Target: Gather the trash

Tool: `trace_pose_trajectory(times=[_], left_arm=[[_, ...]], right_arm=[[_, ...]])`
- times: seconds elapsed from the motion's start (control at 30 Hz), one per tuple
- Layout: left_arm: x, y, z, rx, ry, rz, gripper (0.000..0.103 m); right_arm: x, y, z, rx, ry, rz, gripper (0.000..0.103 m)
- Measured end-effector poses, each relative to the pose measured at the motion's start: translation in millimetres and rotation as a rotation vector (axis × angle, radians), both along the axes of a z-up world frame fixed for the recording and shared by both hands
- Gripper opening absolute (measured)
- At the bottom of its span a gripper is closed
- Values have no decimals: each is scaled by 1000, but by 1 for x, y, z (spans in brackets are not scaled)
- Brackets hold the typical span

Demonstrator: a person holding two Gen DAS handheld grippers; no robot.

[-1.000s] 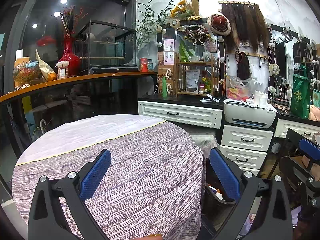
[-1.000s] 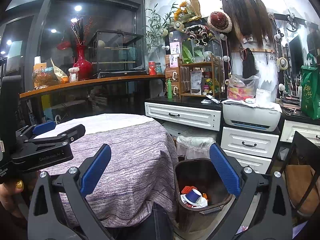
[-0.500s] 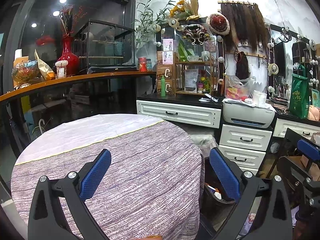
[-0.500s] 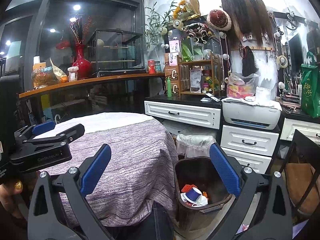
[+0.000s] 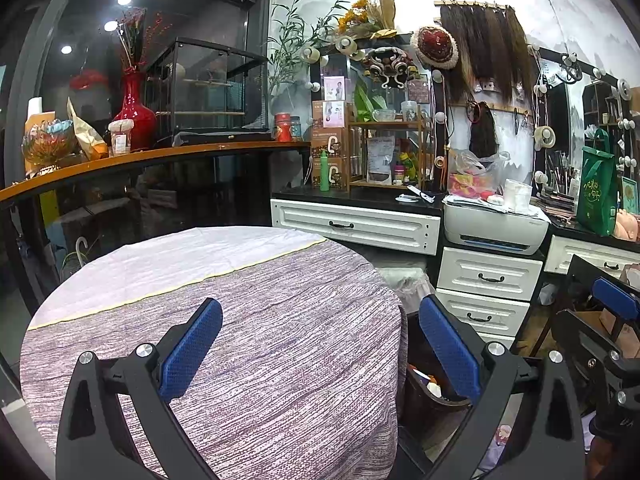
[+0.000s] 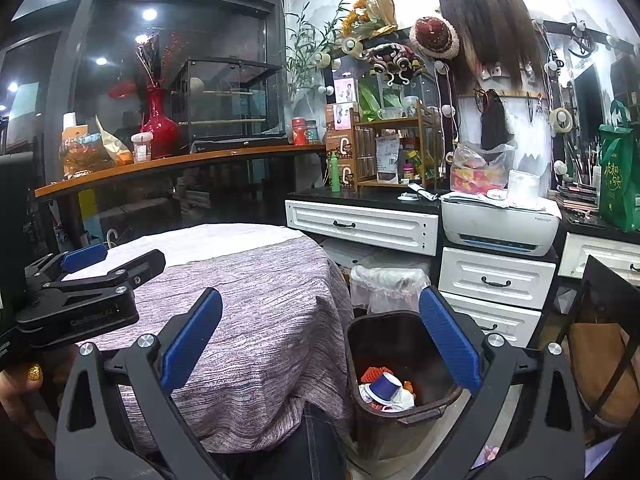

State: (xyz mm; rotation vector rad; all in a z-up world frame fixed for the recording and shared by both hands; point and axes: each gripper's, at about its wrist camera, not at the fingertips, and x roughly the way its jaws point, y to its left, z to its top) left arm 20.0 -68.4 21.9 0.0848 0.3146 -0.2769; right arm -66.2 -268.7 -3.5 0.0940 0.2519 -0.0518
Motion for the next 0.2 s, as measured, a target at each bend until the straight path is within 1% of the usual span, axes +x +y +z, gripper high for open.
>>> trace_pose_trajectory(times=[0.2], left_arm=[[1,0,-1,-3,9,0,98]], right_arm=[[-1,0,0,0,2,0,97]])
